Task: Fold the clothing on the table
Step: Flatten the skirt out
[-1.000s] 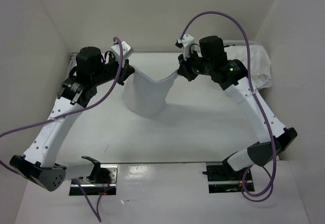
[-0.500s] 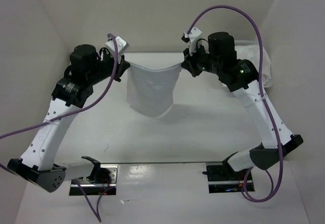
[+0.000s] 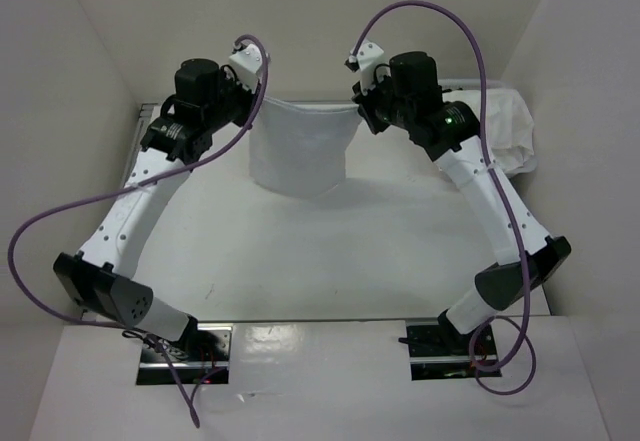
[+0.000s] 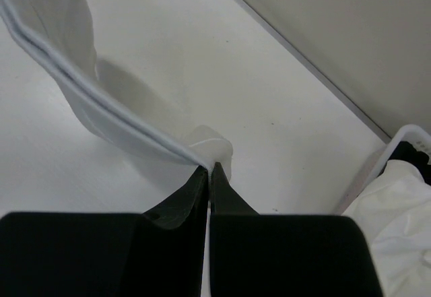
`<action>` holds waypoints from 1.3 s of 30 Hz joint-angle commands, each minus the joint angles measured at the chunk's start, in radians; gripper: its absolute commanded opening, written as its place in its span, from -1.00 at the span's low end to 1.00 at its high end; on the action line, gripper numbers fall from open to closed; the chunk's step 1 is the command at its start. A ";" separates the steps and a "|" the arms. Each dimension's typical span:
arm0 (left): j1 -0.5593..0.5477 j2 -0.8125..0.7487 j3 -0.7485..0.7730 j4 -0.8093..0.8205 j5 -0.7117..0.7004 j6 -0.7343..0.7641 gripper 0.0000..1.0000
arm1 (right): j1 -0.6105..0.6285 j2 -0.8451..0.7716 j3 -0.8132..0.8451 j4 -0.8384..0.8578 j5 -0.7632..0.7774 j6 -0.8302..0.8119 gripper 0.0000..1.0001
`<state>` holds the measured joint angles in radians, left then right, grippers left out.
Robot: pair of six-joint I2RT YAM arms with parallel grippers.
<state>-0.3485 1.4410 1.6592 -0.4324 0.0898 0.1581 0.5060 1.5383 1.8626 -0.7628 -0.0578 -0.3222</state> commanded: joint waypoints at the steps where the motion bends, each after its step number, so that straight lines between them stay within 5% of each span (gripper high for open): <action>1: 0.026 0.065 0.068 0.063 -0.035 0.021 -1.00 | -0.056 0.042 0.076 0.088 0.026 -0.025 -1.00; 7: 0.072 0.211 0.235 0.040 -0.047 0.012 -1.00 | -0.176 0.146 0.217 0.088 -0.008 -0.034 -1.00; 14: 0.117 0.456 0.670 -0.089 -0.038 -0.020 -1.00 | -0.241 0.319 0.524 -0.001 -0.039 -0.043 -1.00; 19: 0.117 0.467 0.734 -0.100 0.039 -0.049 -1.00 | -0.241 0.375 0.635 -0.075 -0.086 -0.034 -1.00; 21: 0.117 0.432 0.660 -0.100 0.068 -0.060 -1.00 | -0.241 0.350 0.603 -0.084 -0.122 -0.034 -1.00; 30: 0.083 0.174 0.101 0.029 0.105 -0.003 -1.00 | -0.173 0.068 -0.038 0.091 -0.106 -0.077 -1.00; 39: 0.083 -0.091 -0.372 -0.019 0.197 0.058 -1.00 | -0.103 -0.121 -0.374 0.069 -0.115 -0.118 -1.00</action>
<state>-0.2779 1.4582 1.3663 -0.4648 0.2577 0.1604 0.3859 1.5135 1.5330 -0.7174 -0.1989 -0.4076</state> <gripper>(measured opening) 0.009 0.006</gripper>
